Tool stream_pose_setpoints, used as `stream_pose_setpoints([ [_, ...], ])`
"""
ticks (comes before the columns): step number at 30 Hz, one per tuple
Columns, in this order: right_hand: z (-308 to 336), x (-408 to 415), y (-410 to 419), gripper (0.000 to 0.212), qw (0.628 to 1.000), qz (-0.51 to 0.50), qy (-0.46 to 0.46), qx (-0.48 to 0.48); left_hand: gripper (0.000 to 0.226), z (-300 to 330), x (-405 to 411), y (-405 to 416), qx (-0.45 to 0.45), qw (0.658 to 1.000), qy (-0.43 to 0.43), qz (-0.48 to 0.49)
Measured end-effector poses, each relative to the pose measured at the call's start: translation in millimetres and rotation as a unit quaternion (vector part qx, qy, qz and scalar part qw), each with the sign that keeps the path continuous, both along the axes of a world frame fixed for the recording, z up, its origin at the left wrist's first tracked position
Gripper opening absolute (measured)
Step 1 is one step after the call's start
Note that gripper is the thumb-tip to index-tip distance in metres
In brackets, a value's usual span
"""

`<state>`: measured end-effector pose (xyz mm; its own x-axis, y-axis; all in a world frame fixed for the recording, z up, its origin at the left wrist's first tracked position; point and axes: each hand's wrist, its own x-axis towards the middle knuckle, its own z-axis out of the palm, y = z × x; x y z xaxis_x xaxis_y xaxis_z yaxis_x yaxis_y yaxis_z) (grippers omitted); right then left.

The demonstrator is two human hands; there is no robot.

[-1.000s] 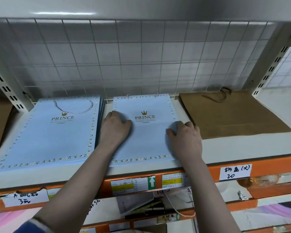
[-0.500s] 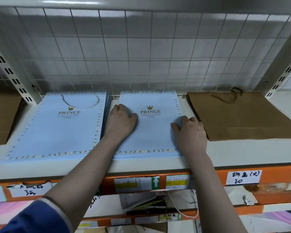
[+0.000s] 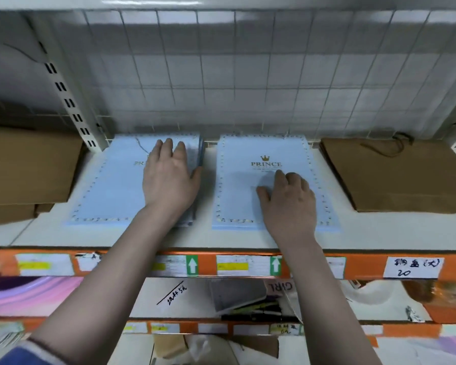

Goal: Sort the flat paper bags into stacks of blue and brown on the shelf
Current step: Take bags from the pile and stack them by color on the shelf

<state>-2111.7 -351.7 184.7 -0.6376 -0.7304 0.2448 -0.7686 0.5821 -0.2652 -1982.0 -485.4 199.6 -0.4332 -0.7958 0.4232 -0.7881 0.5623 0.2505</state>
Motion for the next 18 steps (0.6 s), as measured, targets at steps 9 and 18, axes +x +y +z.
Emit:
stream_pose_setpoints([
  [9, 11, 113, -70, 0.051, 0.997, 0.080, 0.001, -0.003, 0.057, 14, 144, -46, -0.018, 0.996, -0.001, 0.092],
  [18, 10, 276, -163, 0.050, 0.987, 0.150, 0.000, -0.050, 0.061, 18, 331, -107, -0.031, 0.981, 0.022, 0.189],
])
